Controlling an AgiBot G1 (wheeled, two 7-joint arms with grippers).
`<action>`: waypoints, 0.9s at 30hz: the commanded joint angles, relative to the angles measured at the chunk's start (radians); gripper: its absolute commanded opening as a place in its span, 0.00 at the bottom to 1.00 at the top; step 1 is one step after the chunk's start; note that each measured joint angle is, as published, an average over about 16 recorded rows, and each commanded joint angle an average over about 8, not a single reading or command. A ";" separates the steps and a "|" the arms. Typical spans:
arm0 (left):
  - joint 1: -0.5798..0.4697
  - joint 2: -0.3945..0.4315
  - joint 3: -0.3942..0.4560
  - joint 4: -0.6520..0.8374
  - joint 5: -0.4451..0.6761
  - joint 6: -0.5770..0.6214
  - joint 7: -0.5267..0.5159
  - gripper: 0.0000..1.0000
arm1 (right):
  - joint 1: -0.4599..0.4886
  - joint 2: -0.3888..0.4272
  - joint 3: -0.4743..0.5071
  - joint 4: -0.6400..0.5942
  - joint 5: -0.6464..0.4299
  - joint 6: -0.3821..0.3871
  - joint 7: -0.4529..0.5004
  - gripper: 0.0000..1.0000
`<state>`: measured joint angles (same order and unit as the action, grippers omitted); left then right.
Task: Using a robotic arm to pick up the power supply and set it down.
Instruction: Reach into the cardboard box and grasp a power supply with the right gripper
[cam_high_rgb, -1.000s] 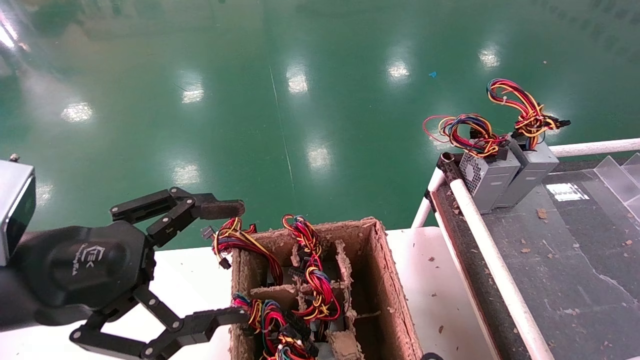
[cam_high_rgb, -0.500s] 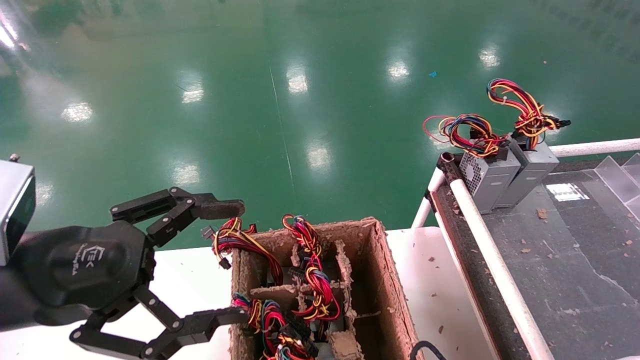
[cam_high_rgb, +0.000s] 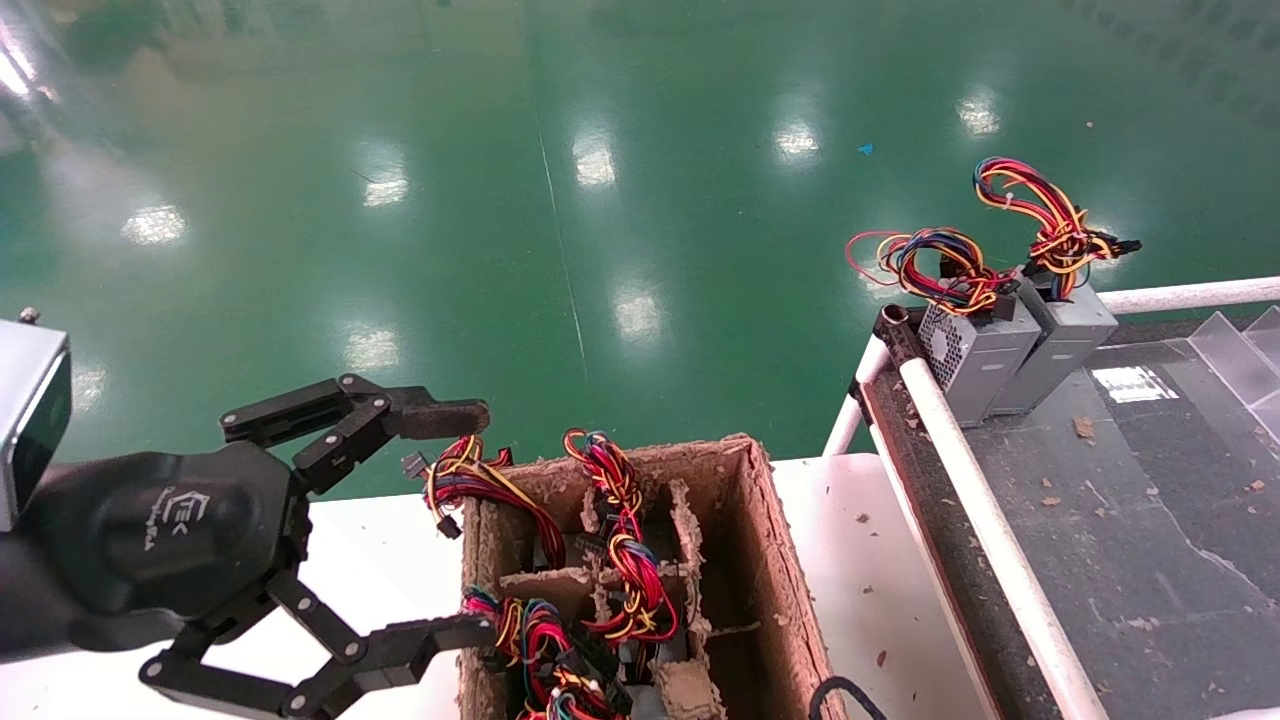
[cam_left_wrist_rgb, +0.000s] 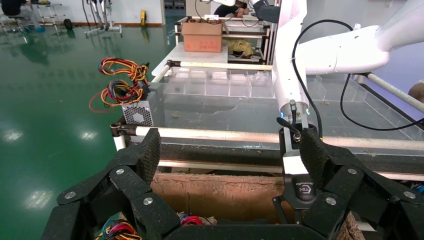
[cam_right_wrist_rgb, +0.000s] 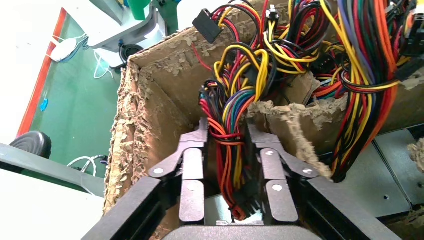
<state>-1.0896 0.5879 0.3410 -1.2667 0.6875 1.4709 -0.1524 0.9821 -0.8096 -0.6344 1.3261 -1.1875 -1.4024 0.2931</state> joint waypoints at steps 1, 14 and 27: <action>0.000 0.000 0.000 0.000 0.000 0.000 0.000 1.00 | -0.001 0.000 0.001 -0.002 0.004 0.001 0.001 0.00; 0.000 0.000 0.000 0.000 0.000 0.000 0.000 1.00 | -0.016 0.038 0.050 0.007 0.092 -0.009 -0.032 0.00; 0.000 0.000 0.000 0.000 0.000 0.000 0.000 1.00 | -0.029 0.106 0.141 0.010 0.230 -0.020 -0.095 0.00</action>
<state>-1.0898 0.5878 0.3415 -1.2667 0.6872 1.4707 -0.1522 0.9532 -0.7016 -0.4911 1.3373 -0.9586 -1.4200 0.1965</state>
